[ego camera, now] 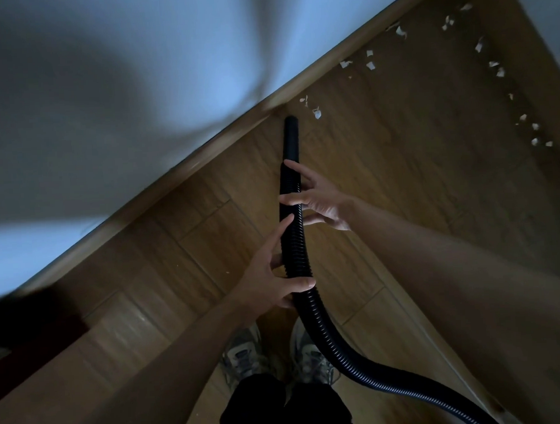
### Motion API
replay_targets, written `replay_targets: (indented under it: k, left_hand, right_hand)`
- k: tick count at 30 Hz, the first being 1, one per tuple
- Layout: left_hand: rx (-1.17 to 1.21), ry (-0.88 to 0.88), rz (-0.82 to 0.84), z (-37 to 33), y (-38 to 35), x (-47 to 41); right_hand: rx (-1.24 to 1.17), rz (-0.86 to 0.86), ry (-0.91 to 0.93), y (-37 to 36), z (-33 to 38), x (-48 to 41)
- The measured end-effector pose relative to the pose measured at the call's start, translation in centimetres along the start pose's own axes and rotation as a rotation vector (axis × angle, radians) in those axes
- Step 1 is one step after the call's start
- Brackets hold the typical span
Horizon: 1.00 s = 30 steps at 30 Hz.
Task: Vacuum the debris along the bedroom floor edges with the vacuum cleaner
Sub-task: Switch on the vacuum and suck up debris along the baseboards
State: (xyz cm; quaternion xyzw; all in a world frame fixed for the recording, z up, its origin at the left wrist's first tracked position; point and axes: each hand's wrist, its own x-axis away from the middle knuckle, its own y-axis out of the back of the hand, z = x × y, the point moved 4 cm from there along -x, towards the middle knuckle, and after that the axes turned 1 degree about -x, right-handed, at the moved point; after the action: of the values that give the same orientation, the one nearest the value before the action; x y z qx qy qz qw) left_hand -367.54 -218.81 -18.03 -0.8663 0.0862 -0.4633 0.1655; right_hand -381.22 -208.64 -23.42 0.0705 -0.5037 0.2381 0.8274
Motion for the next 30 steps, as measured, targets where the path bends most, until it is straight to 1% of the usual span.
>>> replay_targets:
  k: [4, 10, 15, 20, 27, 30]
  left_hand:
    - [0.002, 0.014, 0.021, -0.6, -0.3, -0.1]
    - [0.0, -0.056, 0.035, -1.5, -1.2, -0.9]
    - [0.025, -0.039, 0.059, -2.5, -2.0, -1.6]
    - [0.019, -0.056, 0.036, -2.7, -2.0, -1.8]
    - [0.135, -0.038, -0.006, -2.9, -1.2, -2.7]
    - [0.132, -0.037, 0.0, -3.2, -1.5, -3.1]
  right_hand:
    - [-0.051, -0.036, -0.015, 1.0, -0.1, 0.5]
    - [-0.049, -0.08, 0.001, 2.7, 0.3, 0.8]
    - [-0.049, -0.099, 0.005, 3.9, 1.1, 0.9]
    - [-0.021, -0.094, 0.002, 3.7, 1.7, 0.5]
    - [-0.016, -0.094, 0.024, 3.1, 2.7, -1.2]
    - [0.003, -0.1, 0.025, 3.6, 3.2, -1.5]
